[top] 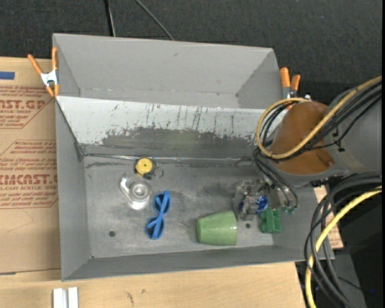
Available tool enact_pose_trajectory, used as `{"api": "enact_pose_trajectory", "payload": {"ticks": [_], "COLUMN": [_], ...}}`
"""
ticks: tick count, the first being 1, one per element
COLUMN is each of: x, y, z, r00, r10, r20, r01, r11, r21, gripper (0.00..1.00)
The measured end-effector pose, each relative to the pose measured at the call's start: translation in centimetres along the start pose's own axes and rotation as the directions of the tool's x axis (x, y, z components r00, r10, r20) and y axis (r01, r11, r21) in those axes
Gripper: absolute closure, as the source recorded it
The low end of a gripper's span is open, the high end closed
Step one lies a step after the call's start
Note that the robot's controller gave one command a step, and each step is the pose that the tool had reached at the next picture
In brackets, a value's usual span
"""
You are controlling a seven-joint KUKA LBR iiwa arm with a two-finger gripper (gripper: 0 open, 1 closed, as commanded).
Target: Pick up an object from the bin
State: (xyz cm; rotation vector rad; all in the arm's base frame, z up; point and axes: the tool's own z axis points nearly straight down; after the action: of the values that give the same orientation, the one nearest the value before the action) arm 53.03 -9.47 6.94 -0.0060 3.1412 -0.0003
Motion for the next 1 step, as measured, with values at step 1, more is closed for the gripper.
{"api": "enact_pose_trajectory", "payload": {"ticks": [1], "x": [0.27], "y": [-2.91], "z": [-8.88], "r00": [1.000], "r10": [-0.001], "r20": [0.009], "r01": [0.001], "r11": [1.000], "r21": [0.003], "gripper": [1.00]}}
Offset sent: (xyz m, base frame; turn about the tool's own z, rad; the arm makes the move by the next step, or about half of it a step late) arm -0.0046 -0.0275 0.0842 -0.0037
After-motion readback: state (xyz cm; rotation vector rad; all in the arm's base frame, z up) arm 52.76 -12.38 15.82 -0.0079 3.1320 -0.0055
